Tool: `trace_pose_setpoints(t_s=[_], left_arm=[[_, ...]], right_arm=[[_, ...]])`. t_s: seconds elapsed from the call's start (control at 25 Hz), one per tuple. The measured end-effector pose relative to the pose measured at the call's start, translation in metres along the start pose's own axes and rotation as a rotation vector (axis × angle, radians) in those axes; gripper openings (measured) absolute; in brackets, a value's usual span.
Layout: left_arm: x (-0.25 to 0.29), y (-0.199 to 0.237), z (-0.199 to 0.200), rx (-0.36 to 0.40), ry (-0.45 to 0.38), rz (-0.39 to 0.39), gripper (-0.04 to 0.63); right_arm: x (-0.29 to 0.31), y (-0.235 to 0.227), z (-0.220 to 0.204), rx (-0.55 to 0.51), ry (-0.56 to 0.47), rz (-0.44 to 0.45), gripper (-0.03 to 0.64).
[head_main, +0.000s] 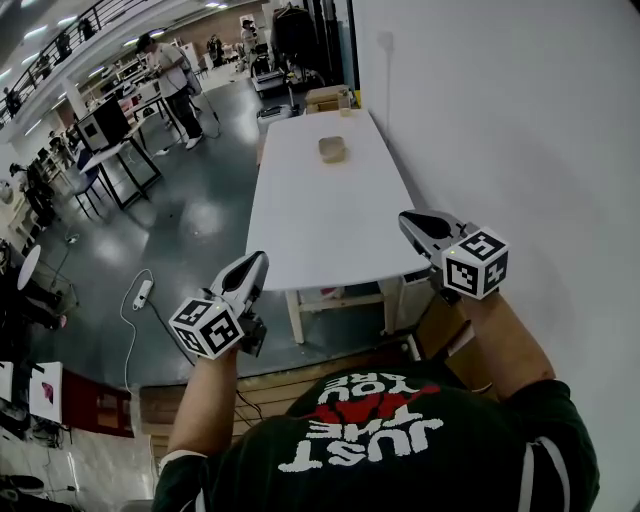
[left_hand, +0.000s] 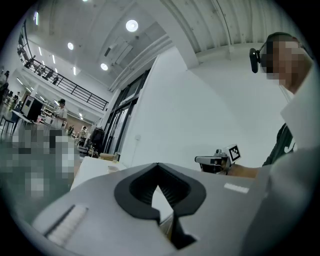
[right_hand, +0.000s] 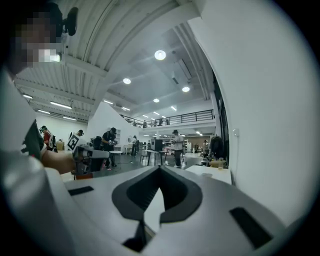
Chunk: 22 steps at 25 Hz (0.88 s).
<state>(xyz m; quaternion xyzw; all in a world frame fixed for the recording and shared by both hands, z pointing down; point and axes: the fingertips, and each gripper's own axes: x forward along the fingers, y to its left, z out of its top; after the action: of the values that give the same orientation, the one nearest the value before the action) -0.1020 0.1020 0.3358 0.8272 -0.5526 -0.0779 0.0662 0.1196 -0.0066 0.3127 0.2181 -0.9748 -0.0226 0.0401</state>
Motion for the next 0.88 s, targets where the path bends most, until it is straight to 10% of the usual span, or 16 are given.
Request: trace_pose_setpoints(t_s=[0.88], left_arm=[[0.021, -0.005, -0.026, -0.04, 0.035, 0.089, 0.0]], right_arm=[[-0.003, -0.03, -0.021, 0.029, 0.019, 0.073, 0.006]])
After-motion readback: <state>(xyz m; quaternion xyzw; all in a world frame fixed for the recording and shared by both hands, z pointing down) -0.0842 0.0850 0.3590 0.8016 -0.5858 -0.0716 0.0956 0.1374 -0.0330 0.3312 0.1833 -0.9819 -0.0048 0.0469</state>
